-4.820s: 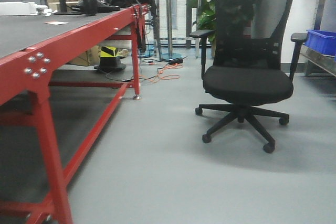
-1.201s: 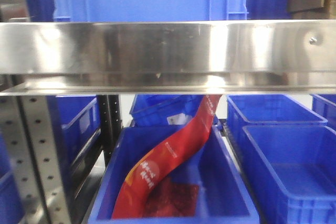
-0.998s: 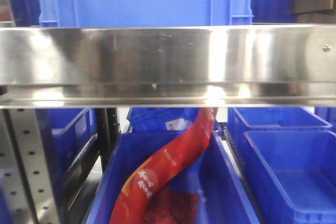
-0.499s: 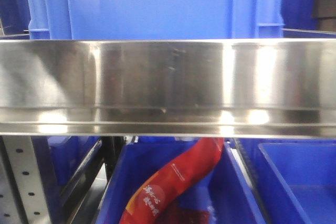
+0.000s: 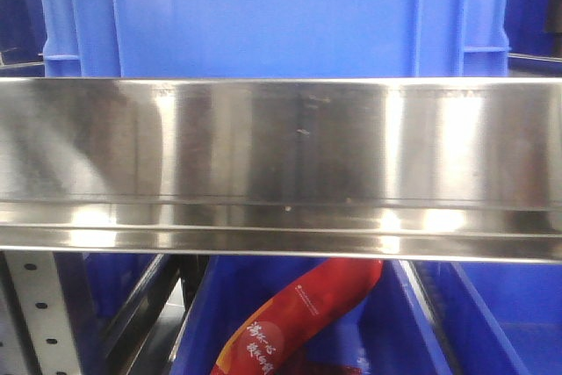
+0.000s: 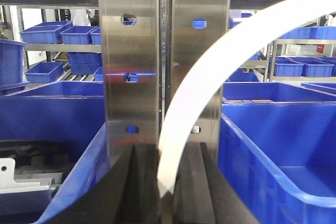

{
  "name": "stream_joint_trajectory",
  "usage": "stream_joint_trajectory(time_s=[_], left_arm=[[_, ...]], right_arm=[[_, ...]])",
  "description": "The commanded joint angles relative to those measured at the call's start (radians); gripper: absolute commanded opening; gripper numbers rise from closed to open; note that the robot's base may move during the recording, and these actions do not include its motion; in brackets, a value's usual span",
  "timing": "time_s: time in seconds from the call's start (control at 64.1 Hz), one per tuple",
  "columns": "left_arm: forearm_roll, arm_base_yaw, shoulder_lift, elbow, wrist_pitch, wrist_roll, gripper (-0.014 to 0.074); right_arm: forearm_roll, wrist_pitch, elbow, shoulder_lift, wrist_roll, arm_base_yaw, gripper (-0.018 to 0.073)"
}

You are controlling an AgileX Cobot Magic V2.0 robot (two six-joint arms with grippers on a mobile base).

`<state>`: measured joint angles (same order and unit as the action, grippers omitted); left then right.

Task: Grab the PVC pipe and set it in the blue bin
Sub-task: 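Position the held clamp above an empty blue bin on the shelf, then open both grippers to drop the white clamp into the blue bin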

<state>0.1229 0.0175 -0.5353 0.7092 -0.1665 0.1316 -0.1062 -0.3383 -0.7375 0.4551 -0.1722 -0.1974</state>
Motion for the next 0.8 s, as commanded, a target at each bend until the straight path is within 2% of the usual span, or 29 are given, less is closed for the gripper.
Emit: stream_joint_trajectory(time_s=[0.0,0.406,0.499,0.562,0.78], left_arm=[[0.002,-0.004,0.002,0.002,0.029,0.0,-0.0111],[0.002,-0.004,0.002,0.002,0.033,0.0,-0.0111],[0.002,-0.004,0.002,0.002,0.06,0.0,-0.0111],[0.002,-0.004,0.002,0.002,0.073,0.0,-0.0111],[0.004,-0.004,0.0,0.004,0.077,0.0,-0.0111]], right_arm=[[0.008,0.029,-0.002,0.0,-0.002,0.001,-0.0167],[-0.001,0.069,-0.002,0.0,-0.002,0.001,-0.0167],[-0.061,0.075,-0.002,0.002,-0.002,0.001,-0.0167],[-0.09,0.07,-0.002,0.004,-0.002,0.001,-0.0167],[-0.092,-0.001,-0.068,0.076,-0.002,0.025,-0.0167]])
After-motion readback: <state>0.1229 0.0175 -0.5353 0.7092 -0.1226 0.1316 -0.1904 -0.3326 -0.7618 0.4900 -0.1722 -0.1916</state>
